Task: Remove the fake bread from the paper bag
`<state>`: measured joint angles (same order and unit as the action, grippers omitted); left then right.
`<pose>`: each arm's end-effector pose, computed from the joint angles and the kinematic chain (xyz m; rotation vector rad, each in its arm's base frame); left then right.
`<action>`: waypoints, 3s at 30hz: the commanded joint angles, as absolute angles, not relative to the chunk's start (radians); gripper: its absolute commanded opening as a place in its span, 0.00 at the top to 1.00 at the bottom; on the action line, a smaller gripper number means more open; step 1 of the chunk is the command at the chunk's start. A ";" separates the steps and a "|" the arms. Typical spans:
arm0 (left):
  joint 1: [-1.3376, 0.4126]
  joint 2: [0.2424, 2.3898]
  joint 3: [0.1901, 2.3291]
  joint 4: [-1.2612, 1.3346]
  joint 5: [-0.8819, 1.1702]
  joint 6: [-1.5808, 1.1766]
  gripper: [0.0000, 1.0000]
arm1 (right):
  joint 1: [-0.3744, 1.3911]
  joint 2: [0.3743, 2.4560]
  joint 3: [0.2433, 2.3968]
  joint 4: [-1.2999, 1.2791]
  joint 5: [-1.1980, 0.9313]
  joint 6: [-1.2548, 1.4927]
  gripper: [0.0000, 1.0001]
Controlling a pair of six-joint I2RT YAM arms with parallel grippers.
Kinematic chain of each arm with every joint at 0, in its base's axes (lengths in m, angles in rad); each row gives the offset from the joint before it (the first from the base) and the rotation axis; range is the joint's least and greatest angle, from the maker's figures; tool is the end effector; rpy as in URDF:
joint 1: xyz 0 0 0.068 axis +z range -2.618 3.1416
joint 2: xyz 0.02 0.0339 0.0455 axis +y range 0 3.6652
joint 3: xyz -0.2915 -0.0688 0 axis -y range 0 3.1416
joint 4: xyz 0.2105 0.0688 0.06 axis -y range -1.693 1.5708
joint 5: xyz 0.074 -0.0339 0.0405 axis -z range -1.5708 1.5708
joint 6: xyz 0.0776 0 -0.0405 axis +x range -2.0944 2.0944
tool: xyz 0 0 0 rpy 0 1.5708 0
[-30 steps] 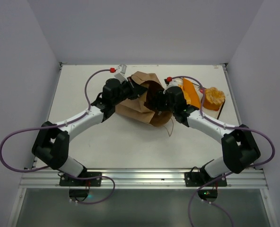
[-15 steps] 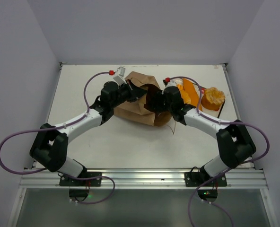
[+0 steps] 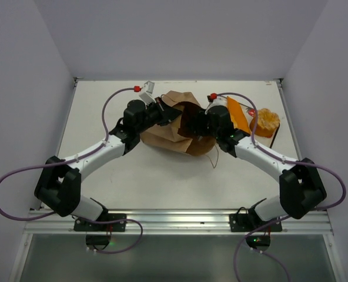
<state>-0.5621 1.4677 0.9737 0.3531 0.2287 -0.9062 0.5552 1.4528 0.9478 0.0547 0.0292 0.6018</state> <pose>0.2884 -0.2024 0.3355 -0.1368 1.8797 -1.2507 0.2862 0.1749 0.2877 0.0679 2.0918 0.6922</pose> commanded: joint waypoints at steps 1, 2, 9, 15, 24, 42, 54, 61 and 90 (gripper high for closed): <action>-0.558 1.425 1.025 0.356 0.256 -0.913 1.00 | 0.551 1.414 0.969 0.054 0.063 0.607 0.54; -0.558 1.422 1.026 0.351 0.256 -0.914 1.00 | 0.549 1.414 0.968 0.052 0.058 0.617 0.54; -0.560 1.407 1.023 0.324 0.241 -0.913 1.00 | 0.543 1.427 0.968 0.023 0.049 0.640 0.54; -0.558 1.428 1.017 0.345 0.232 -0.922 1.00 | 0.537 1.417 0.974 -0.024 0.058 0.647 0.53; -0.561 1.454 1.023 0.379 0.238 -0.920 1.00 | 0.525 1.437 0.965 -0.058 0.045 0.664 0.53; -0.630 1.462 0.960 0.472 0.129 -0.841 1.00 | 0.525 1.410 0.945 -0.087 0.103 0.624 0.54; -0.661 1.519 0.928 0.541 0.110 -0.813 1.00 | 0.525 1.427 0.963 -0.133 0.092 0.578 0.54; -0.661 1.499 0.922 0.537 0.083 -0.798 1.00 | 0.523 1.407 0.982 -0.164 0.091 0.591 0.54; -0.663 1.529 0.950 0.574 0.247 -0.825 1.00 | 0.486 1.571 0.992 -0.040 -0.029 0.683 0.64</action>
